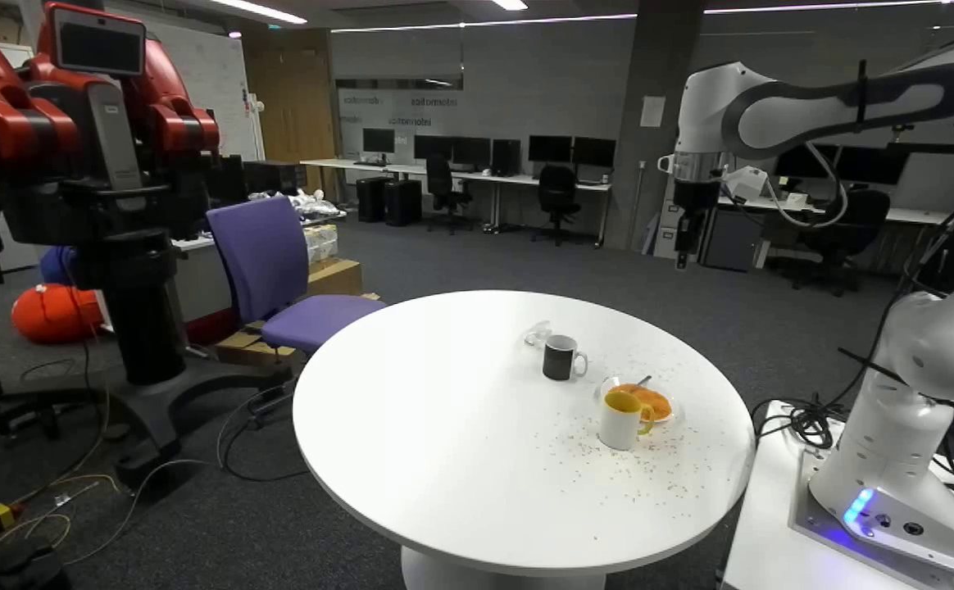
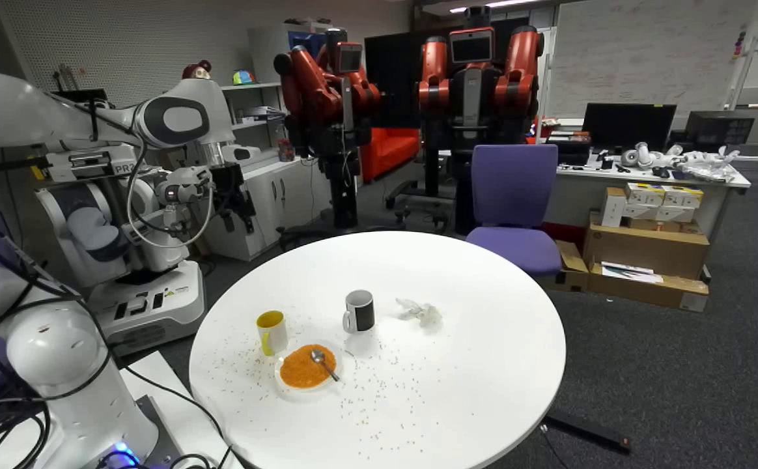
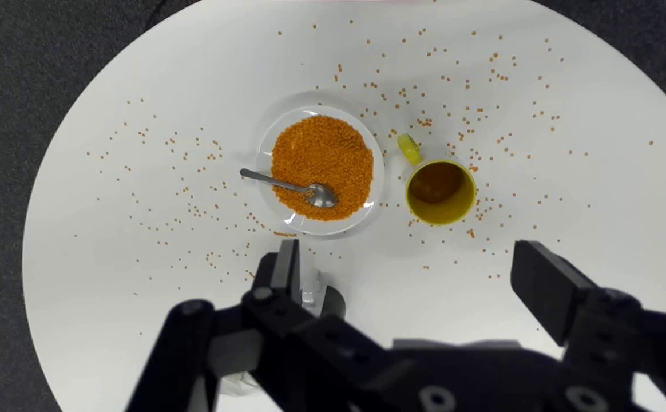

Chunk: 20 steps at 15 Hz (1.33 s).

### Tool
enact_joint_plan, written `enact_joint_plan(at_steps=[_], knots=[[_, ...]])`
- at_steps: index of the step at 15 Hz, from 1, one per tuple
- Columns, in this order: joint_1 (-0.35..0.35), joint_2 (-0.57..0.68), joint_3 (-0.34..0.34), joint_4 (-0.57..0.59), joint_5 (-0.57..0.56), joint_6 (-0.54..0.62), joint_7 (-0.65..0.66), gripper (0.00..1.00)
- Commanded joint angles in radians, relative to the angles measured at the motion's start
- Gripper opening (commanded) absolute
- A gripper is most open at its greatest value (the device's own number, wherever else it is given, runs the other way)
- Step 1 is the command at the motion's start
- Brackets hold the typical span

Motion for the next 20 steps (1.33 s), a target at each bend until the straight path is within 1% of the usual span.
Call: enact_joint_plan(at_steps=[1,3,5,7,9,11,12,13,15,17,18,20], knots=[[-0.018,-0.048,-0.076,-0.040,-0.041,-0.021,-0.054,1.00],[-0.046,-0.095,-0.153,-0.078,-0.085,-0.010,-0.137,1.00],[-0.082,-0.119,-0.252,-0.104,-0.118,0.014,-0.241,1.00],[-0.121,-0.111,-0.366,-0.117,-0.127,0.042,-0.351,1.00],[-0.157,-0.068,-0.487,-0.109,-0.118,0.070,-0.465,1.00],[-0.155,0.005,-0.595,-0.090,-0.064,0.126,-0.568,1.00],[-0.138,0.044,-0.637,-0.071,-0.022,0.147,-0.610,1.00],[-0.108,0.096,-0.679,-0.062,0.047,0.186,-0.658,1.00],[-0.047,0.178,-0.720,-0.046,0.204,0.228,-0.746,1.00],[0.010,0.260,-0.728,-0.029,0.374,0.237,-0.830,1.00],[0.030,0.307,-0.719,-0.023,0.456,0.233,-0.865,1.00],[0.033,0.412,-0.676,-0.017,0.568,0.224,-0.901,1.00]])
